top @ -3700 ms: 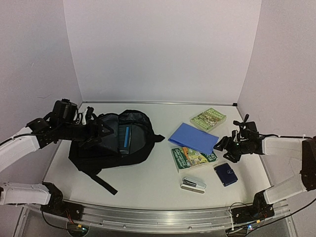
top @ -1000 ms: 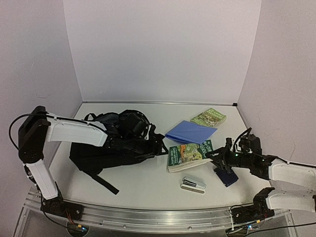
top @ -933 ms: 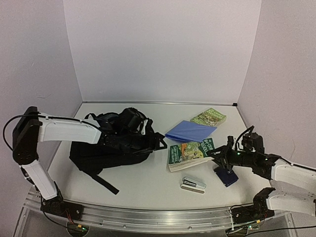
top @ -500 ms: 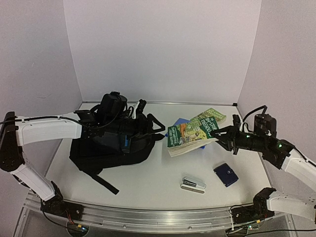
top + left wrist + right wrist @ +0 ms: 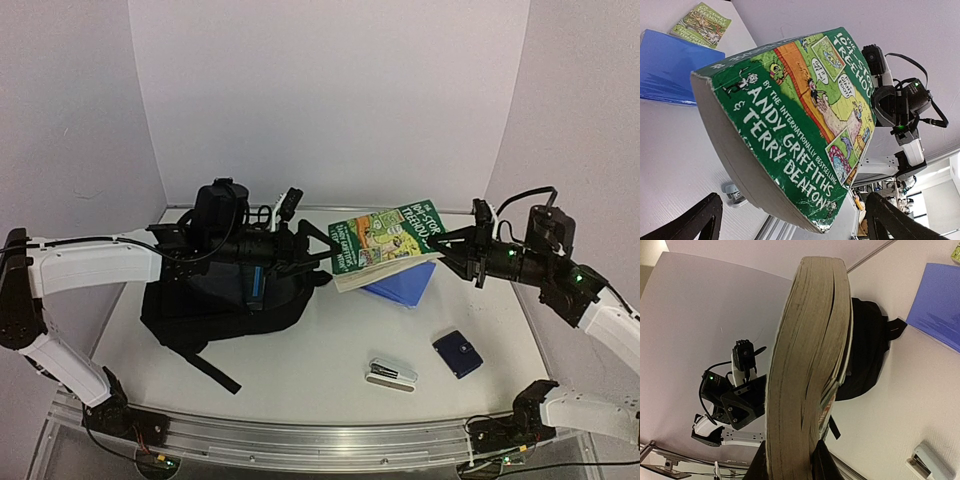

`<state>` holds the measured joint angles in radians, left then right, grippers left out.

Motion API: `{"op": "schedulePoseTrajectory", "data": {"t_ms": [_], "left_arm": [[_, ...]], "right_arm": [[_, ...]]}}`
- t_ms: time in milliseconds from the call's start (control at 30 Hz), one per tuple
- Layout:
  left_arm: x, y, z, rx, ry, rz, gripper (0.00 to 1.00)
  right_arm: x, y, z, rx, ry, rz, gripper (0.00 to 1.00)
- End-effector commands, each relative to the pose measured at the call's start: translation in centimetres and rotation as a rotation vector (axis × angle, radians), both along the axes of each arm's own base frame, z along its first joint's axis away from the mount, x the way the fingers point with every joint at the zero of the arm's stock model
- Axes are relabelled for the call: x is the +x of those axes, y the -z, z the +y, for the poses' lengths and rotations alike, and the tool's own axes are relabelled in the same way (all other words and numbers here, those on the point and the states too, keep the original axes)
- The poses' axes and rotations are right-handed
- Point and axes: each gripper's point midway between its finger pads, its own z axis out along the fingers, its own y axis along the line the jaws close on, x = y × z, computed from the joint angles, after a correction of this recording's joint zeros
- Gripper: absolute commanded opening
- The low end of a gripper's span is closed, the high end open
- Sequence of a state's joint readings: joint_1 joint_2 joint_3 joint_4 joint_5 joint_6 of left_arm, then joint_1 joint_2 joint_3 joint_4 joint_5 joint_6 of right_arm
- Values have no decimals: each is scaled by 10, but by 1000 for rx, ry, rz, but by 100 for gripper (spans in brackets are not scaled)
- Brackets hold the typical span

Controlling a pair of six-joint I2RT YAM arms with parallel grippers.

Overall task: Pack the student bag
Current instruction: Pick up the book from the center of the board.

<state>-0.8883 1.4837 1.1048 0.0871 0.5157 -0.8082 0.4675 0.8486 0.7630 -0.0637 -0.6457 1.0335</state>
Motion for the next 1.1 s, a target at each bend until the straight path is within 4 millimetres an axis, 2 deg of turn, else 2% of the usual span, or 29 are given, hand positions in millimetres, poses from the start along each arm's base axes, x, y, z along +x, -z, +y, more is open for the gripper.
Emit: {"op": "schedulePoseTrajectory", "data": {"t_ms": [0, 267, 600, 700, 833, 900, 967, 1000, 1067], "left_arm": [[0, -45, -4, -101, 31, -88, 100], [7, -45, -4, -74, -7, -82, 100], [-4, -68, -11, -187, 71, -111, 99], [-5, -72, -10, -206, 70, -117, 90], [-5, -73, -8, -226, 63, -117, 71], [-5, -73, -6, -231, 55, -116, 59], [-5, -72, -3, -229, 39, -116, 41], [-5, -71, -1, -227, 31, -115, 32], [-3, -69, 3, -220, 5, -118, 16]], "right_arm": [[-13, -79, 6, 147, -72, -235, 0], [-23, -103, 8, 222, -119, -289, 0], [-30, -107, 12, 302, -178, -288, 0], [-30, -103, 13, 304, -179, -282, 0], [-28, -98, 13, 300, -174, -273, 0], [-26, -91, 14, 292, -170, -265, 0], [-22, -84, 15, 279, -160, -259, 0], [-20, -79, 15, 270, -153, -257, 3], [-14, -69, 15, 247, -134, -259, 24]]}}
